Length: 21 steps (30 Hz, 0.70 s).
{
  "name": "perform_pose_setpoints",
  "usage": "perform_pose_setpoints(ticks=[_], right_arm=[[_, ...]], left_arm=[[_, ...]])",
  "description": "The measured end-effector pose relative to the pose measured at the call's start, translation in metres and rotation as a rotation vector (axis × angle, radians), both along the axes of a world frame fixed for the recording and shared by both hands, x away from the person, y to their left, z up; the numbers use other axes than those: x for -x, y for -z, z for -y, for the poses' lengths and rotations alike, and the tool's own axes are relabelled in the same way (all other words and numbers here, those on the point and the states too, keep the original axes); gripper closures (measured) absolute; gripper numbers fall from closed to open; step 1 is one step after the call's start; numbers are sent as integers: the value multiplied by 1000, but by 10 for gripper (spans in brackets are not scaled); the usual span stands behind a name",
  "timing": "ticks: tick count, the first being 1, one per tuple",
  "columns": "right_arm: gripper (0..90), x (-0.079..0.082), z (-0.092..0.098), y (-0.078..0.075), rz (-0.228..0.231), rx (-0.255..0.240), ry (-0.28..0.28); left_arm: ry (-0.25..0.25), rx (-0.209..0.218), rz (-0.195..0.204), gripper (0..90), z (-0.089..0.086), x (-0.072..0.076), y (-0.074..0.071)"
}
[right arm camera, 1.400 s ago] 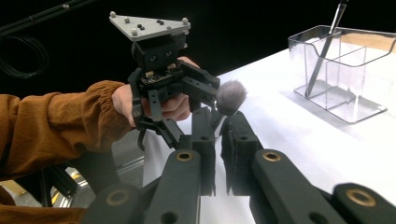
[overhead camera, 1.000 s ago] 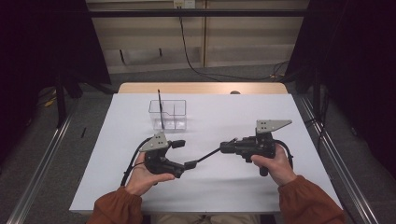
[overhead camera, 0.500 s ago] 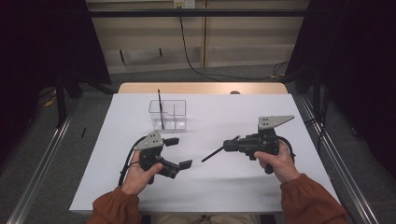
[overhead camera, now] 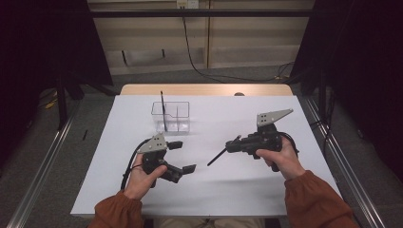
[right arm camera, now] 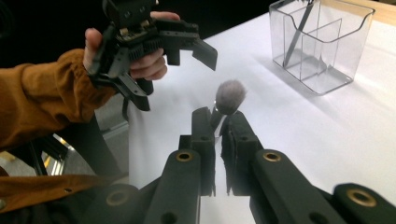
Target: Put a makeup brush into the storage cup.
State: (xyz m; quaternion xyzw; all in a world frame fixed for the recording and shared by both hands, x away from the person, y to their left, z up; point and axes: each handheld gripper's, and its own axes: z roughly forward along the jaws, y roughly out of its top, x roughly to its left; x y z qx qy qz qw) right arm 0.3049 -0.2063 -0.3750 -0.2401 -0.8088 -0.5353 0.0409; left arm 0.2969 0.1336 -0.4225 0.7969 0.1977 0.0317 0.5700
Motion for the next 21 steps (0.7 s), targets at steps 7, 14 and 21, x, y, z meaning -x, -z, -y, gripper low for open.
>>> perform_pose_setpoints(ticks=[7,14,21], right_arm=[[843,-4,-5,-8,-22,51,-24],[843,-7,-11,-13,-31,117,-38],[843,-11,-17,-18,-51,180,-44]], left_arm=[[18,-21,9,21,6,1,-1],[14,-18,8,21,6,1,-1],[23,-25,5,24,8,2,0]])
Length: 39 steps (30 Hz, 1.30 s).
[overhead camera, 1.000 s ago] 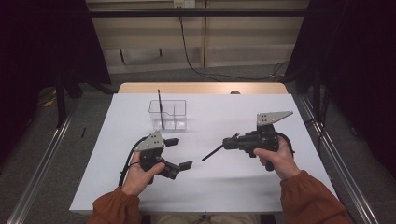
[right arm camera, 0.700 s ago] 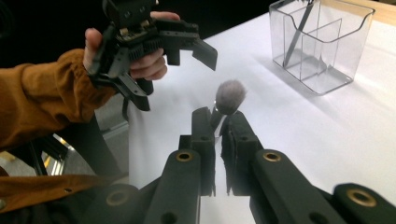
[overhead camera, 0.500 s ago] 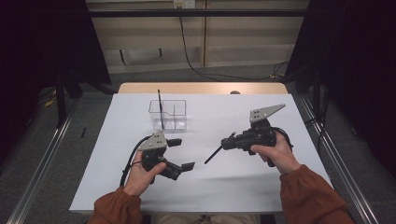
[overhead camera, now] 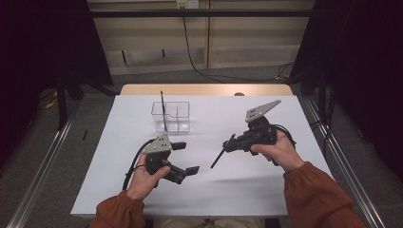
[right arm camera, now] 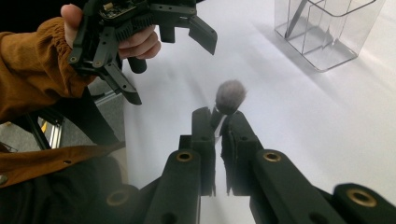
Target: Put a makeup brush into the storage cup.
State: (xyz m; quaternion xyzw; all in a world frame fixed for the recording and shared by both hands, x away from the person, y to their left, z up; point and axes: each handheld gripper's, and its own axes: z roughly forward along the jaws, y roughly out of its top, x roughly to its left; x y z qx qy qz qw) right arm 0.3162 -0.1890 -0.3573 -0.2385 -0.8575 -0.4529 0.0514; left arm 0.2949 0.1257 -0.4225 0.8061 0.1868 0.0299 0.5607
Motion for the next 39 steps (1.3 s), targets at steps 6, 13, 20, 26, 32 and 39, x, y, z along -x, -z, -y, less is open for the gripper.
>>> perform_pose_setpoints(ticks=[6,13,20,26,32,39], right_arm=[[843,-4,-7,-4,-5,52,-28],[843,-8,-14,-8,-24,121,-47],[844,-9,-24,-6,-42,193,-93],[843,-9,-29,-8,-55,226,-104],[843,-9,-36,-14,-56,256,-117],[843,-11,-44,-16,-55,283,-137]], left_arm=[[5,-8,3,22,1,0,1],[7,-2,6,23,2,1,0],[14,1,3,23,4,2,1],[8,63,-3,29,7,2,-1],[27,76,2,29,16,4,-1],[60,66,6,50,26,7,0]])
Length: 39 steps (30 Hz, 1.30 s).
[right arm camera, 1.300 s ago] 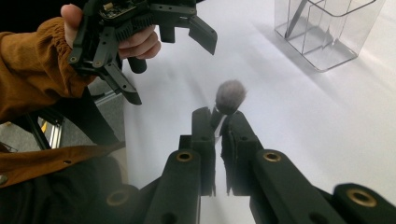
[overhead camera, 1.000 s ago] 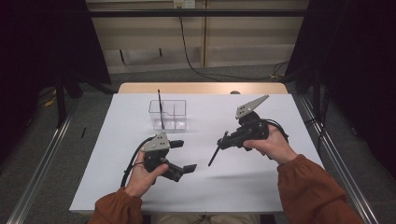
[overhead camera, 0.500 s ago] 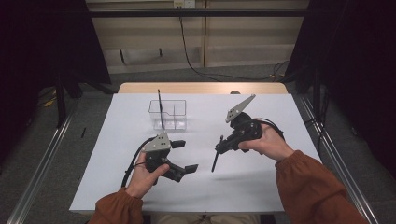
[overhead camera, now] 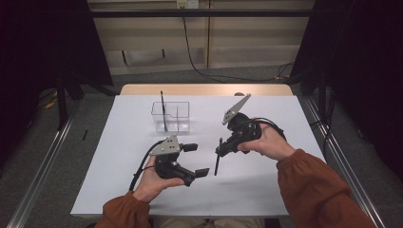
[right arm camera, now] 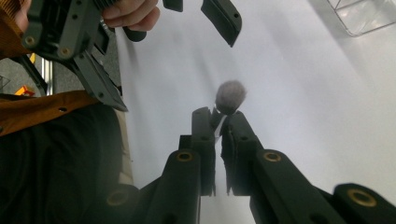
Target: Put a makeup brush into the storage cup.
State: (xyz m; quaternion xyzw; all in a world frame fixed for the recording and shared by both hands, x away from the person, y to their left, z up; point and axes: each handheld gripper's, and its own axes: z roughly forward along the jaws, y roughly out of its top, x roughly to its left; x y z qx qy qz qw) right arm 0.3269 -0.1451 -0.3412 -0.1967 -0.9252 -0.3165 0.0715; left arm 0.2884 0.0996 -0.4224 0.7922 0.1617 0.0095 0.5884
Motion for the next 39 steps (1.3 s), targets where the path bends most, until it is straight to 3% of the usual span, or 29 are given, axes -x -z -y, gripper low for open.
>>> perform_pose_setpoints(ticks=[4,7,10,12,16,20,25,30,34,39], right_arm=[[843,-1,0,-3,2,-4,1],[843,0,-2,-4,4,-3,-6],[843,1,-3,-2,2,0,-10],[843,1,-4,-1,2,-4,-14],[843,1,-5,-2,6,-11,-14],[843,1,-5,-3,9,-14,-15],[843,1,-7,-2,10,-18,-13],[843,1,-10,1,1,-22,-16],[843,1,-12,3,-2,-21,-19],[843,1,-13,4,-3,-25,-21]], left_arm=[[23,-19,-17,83,7,0,2],[51,-38,-42,171,12,0,3],[47,-64,-14,259,16,0,2],[51,-66,-24,306,18,-1,4],[43,-76,2,373,21,-3,5],[32,-70,-2,472,22,-5,6],[58,-69,-4,631,23,-5,6],[45,-45,0,679,22,-5,4],[46,-56,12,735,23,-5,5],[56,-57,-1,789,24,-5,6]])
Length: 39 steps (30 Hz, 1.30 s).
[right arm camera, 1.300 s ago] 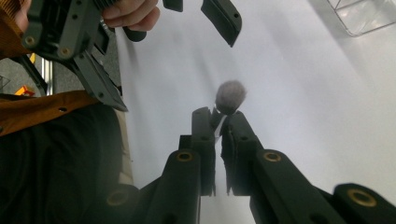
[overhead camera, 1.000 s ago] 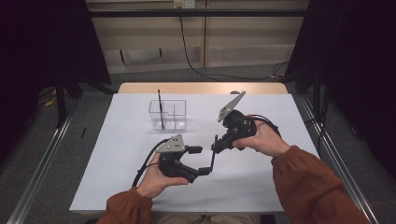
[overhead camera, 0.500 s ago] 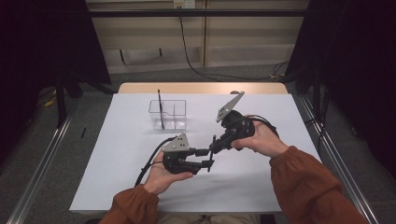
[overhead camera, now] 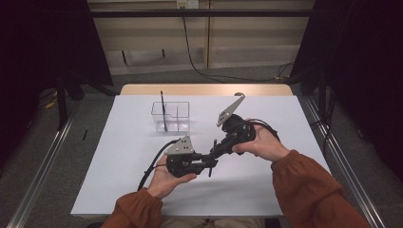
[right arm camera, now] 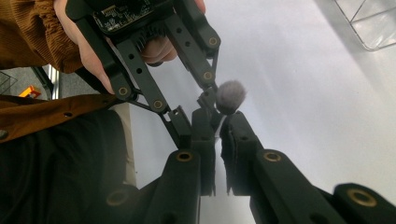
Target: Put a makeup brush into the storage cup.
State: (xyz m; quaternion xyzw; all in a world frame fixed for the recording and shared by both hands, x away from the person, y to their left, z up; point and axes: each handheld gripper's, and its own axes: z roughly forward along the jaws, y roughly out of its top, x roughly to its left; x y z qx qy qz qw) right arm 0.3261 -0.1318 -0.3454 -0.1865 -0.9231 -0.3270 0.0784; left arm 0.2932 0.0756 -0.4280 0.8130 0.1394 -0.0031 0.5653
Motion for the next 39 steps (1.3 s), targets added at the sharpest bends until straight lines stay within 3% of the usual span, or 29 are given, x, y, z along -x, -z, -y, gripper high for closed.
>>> perform_pose_setpoints(ticks=[4,9,20,30,39], right_arm=[[842,1,0,2,0,-5,-5],[841,1,1,2,3,-19,-5],[809,2,3,7,18,-61,-17],[697,5,5,8,27,-107,-20],[491,6,10,11,43,-137,-5]], left_arm=[[-12,-2,-21,834,0,0,0],[-14,-5,-13,841,-1,-1,-1],[9,-9,-38,842,-1,-3,1],[-4,-13,-28,842,-3,-4,2],[-20,-9,-31,842,-7,-5,3]])
